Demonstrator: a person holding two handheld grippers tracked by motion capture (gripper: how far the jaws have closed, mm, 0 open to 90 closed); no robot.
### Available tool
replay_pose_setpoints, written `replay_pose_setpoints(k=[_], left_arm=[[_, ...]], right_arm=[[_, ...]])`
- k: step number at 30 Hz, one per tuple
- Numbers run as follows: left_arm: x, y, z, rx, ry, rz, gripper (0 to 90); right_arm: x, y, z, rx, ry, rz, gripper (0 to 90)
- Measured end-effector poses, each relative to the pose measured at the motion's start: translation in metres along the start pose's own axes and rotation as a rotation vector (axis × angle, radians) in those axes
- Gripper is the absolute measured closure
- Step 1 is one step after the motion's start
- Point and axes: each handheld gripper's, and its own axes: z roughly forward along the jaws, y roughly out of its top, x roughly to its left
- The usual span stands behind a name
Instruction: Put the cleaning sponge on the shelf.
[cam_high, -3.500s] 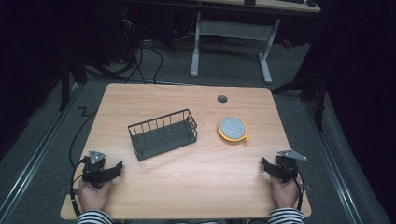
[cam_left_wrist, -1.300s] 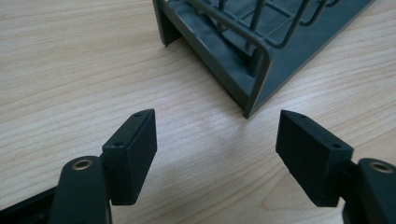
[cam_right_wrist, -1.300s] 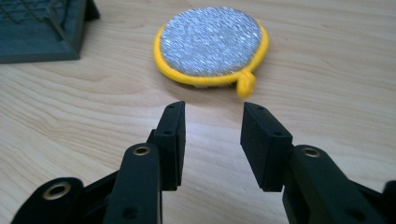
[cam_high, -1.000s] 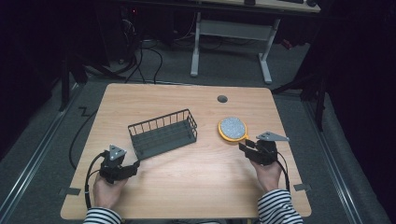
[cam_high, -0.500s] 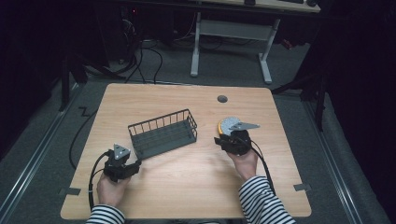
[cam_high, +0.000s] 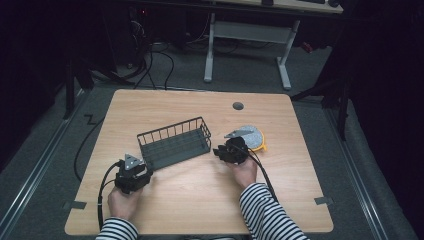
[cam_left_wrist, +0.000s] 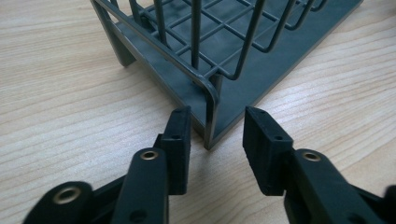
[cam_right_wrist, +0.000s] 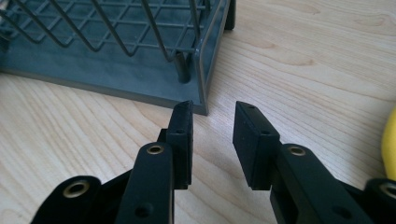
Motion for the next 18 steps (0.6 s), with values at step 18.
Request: replay_pose_setpoints(k=[18], left_arm=[[0.002, 0.0, 0.001, -0.006, 0.0, -0.008, 83.4]], right_arm=[[0.012, 0.015, 0.021, -0.006, -0.028, -0.014, 83.7]])
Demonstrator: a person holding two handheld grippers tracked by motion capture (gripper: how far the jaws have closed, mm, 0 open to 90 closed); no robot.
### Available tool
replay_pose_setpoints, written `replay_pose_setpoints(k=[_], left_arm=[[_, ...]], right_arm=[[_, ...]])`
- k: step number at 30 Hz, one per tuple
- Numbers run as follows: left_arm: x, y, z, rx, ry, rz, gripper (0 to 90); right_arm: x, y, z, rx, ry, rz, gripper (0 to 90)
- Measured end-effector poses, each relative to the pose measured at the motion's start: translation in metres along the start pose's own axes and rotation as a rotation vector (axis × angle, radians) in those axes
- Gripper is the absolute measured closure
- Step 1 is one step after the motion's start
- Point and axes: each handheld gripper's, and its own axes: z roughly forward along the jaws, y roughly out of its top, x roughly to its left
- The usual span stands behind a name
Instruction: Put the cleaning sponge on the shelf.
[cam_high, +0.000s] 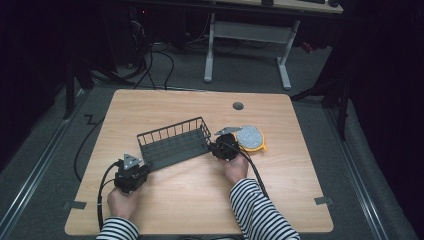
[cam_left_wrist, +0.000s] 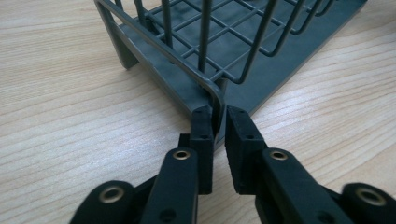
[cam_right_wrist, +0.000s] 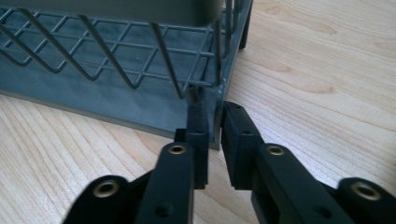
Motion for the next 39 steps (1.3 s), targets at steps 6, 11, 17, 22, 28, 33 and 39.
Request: replay_pose_setpoints(k=[6, 11, 17, 22, 28, 33, 39], left_arm=[[-0.001, 0.0, -0.001, -0.003, 0.001, 0.011, 85.8], [-0.004, -0.002, -0.002, -0.005, -0.017, 0.02, 86.2], [-0.008, -0.002, -0.002, -0.003, -0.03, 0.031, 86.3], [-0.013, -0.005, -0.003, -0.009, -0.046, 0.043, 86.3], [-0.02, -0.007, -0.005, -0.012, -0.068, 0.055, 86.3], [-0.028, -0.008, -0.005, -0.015, -0.085, 0.071, 86.3], [-0.034, -0.011, -0.007, -0.013, -0.105, 0.08, 86.2]], right_arm=[[0.0, -0.001, -0.001, 0.003, -0.011, -0.006, 86.0], [-0.002, -0.002, -0.004, 0.013, -0.009, -0.017, 86.3], [-0.002, -0.008, -0.011, 0.02, -0.005, -0.024, 86.4], [-0.004, -0.013, -0.019, 0.028, -0.006, -0.03, 86.4], [-0.004, -0.024, -0.03, 0.031, -0.004, -0.038, 86.4], [-0.007, -0.033, -0.04, 0.032, -0.004, -0.036, 86.4], [-0.006, -0.042, -0.051, 0.039, 0.0, -0.037, 86.4]])
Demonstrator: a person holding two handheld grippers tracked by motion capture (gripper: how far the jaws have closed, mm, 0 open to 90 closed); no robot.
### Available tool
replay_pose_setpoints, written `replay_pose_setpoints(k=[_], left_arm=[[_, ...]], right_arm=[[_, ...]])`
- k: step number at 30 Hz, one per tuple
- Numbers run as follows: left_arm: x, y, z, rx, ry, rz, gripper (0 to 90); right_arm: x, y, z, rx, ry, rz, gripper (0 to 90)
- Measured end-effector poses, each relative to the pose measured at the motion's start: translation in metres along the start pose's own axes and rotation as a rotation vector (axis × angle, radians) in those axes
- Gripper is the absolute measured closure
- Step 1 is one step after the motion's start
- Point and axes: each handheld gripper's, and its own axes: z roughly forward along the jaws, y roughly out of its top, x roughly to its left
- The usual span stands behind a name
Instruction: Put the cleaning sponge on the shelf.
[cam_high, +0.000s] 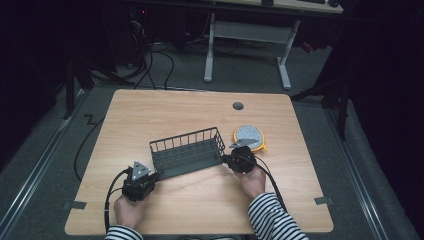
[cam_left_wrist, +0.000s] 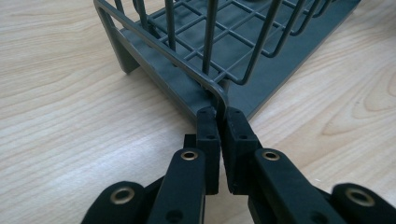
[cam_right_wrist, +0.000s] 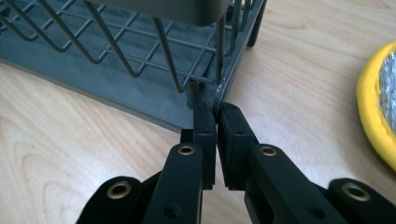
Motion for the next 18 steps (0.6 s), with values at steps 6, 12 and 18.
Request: replay_pose_setpoints(k=[6, 12, 18], left_arm=[[-0.007, 0.001, 0.0, 0.013, -0.029, 0.02, 86.0], [-0.018, 0.002, 0.001, 0.022, -0.056, 0.038, 85.9], [-0.022, 0.003, 0.003, 0.029, -0.076, 0.04, 85.1]], right_arm=[[0.003, -0.02, -0.017, -0.011, 0.004, -0.006, 86.4], [0.003, -0.035, -0.032, -0.013, -0.005, -0.004, 86.3], [0.003, -0.045, -0.041, -0.017, -0.016, -0.017, 86.2]])
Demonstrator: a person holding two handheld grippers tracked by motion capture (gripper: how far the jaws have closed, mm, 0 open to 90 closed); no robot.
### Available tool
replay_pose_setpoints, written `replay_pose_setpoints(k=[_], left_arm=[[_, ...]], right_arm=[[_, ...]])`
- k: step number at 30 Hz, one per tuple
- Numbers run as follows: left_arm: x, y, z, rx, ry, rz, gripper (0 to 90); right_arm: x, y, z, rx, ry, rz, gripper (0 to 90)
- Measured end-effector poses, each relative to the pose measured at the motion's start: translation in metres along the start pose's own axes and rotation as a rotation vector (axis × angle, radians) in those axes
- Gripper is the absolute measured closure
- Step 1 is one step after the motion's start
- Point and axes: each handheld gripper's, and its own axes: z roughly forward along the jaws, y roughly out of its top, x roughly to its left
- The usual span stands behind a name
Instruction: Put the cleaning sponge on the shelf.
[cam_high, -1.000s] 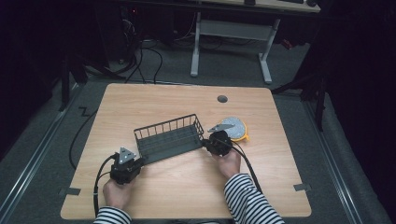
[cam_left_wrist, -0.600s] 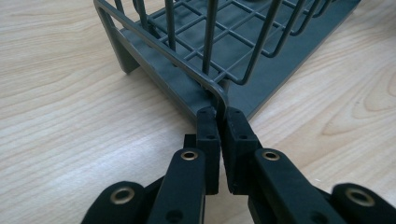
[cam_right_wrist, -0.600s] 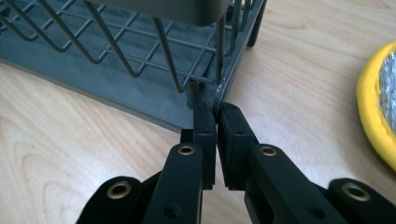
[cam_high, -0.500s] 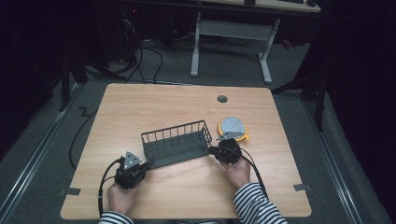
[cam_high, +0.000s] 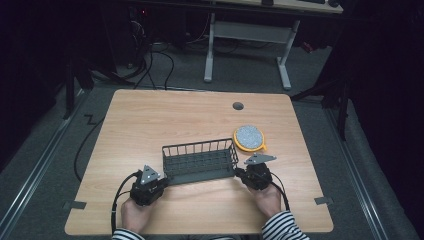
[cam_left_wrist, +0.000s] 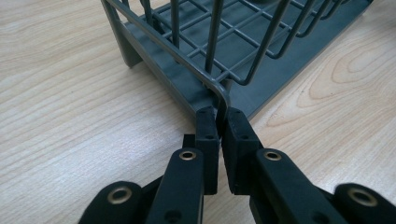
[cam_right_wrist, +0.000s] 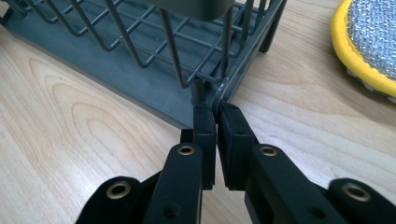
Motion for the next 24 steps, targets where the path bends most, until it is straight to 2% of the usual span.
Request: replay_pose_setpoints(k=[2, 7, 9, 13, 16, 19, 24], left_arm=[[0.001, 0.0, 0.001, 0.003, -0.013, -0.008, 84.3], [0.002, 0.0, 0.001, 0.007, -0.01, -0.015, 81.4], [0.003, 0.0, 0.0, 0.008, -0.006, -0.02, 77.4], [0.008, -0.003, -0.002, 0.006, 0.004, -0.044, 63.4], [0.014, -0.008, -0.005, 0.0, -0.013, -0.072, 53.1], [0.02, -0.011, -0.007, -0.006, -0.022, -0.094, 47.8], [0.026, -0.014, -0.01, -0.007, -0.013, -0.075, 41.9]], right_arm=[[0.001, -0.001, -0.001, 0.001, -0.005, -0.002, 86.1], [0.0, -0.002, -0.002, 0.001, -0.002, 0.0, 86.0], [0.0, -0.003, -0.001, 0.001, -0.002, 0.006, 84.5], [-0.003, -0.006, -0.003, 0.001, -0.005, 0.019, 73.0], [-0.008, -0.011, -0.008, 0.007, 0.013, 0.057, 61.9], [-0.011, -0.016, -0.016, -0.001, -0.005, 0.063, 58.6], [-0.02, -0.024, -0.029, -0.019, -0.039, 0.093, 56.0]])
